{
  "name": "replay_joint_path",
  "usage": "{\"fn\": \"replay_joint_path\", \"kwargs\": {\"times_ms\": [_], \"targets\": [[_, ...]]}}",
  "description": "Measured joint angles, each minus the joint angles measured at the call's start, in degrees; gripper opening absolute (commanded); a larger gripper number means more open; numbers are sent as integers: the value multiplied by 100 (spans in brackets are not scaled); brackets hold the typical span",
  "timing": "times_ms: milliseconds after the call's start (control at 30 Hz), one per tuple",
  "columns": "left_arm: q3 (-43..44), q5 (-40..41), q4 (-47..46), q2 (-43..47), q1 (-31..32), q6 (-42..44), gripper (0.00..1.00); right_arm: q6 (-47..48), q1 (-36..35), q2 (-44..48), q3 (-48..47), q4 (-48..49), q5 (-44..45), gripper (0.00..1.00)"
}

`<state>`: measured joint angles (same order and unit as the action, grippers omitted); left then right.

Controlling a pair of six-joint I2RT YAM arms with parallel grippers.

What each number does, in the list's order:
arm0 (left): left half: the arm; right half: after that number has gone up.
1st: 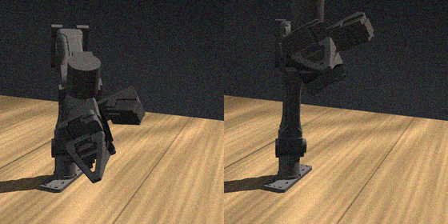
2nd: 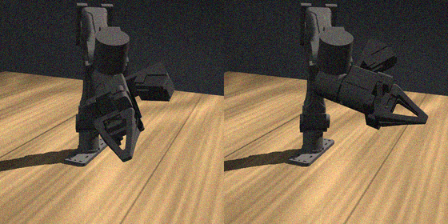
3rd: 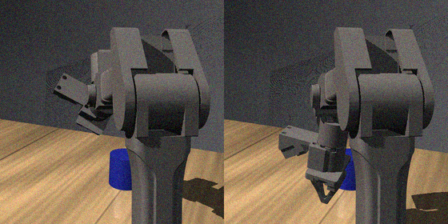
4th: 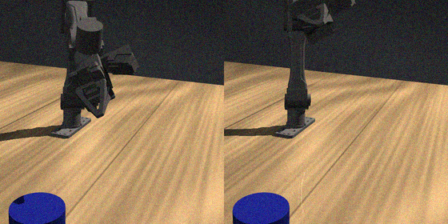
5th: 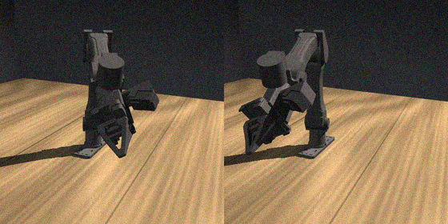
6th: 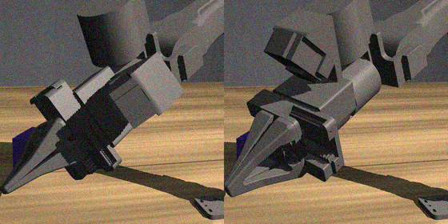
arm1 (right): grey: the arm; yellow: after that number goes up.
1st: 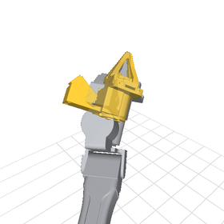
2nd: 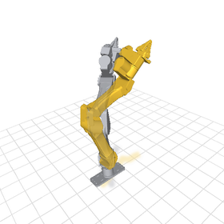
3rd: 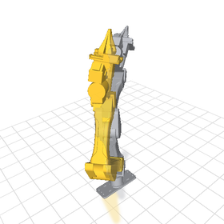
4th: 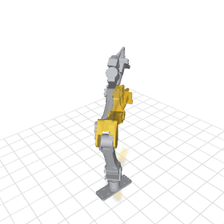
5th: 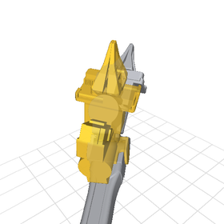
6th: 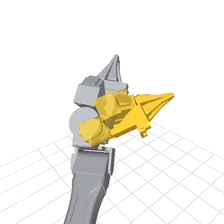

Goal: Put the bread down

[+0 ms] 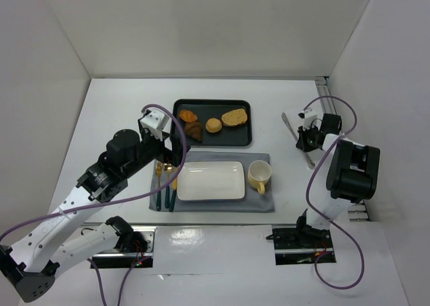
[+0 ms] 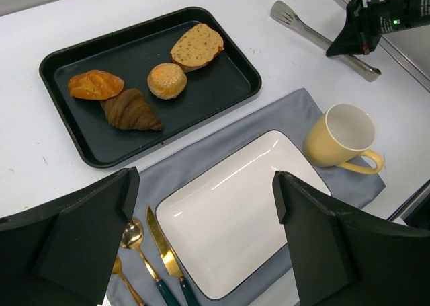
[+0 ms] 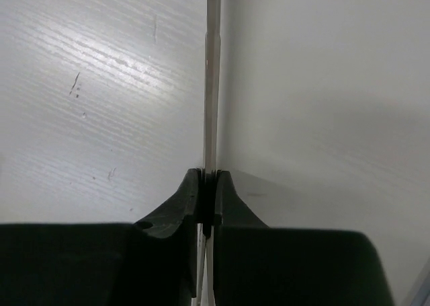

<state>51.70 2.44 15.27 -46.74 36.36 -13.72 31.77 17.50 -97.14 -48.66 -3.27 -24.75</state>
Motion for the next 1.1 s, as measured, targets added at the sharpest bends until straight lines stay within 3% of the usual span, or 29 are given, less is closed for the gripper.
{"fn": "replay_joint_path", "kwargs": {"times_ms": [167, 567, 833, 1100], "targets": [[0, 24, 4, 0, 0, 2, 100, -22, 2, 313, -175, -673, -72, 7], [0, 72, 13, -55, 0, 2, 100, -90, -328, 960, -1781, -1878, -684, 49], [-50, 131, 22, -107, 0, 9, 100, -63, -1255, 907, -2339, -2457, -890, 54], [-50, 140, 20, -114, 0, 9, 100, 201, -2044, 872, -2398, -2583, -337, 55]]}}
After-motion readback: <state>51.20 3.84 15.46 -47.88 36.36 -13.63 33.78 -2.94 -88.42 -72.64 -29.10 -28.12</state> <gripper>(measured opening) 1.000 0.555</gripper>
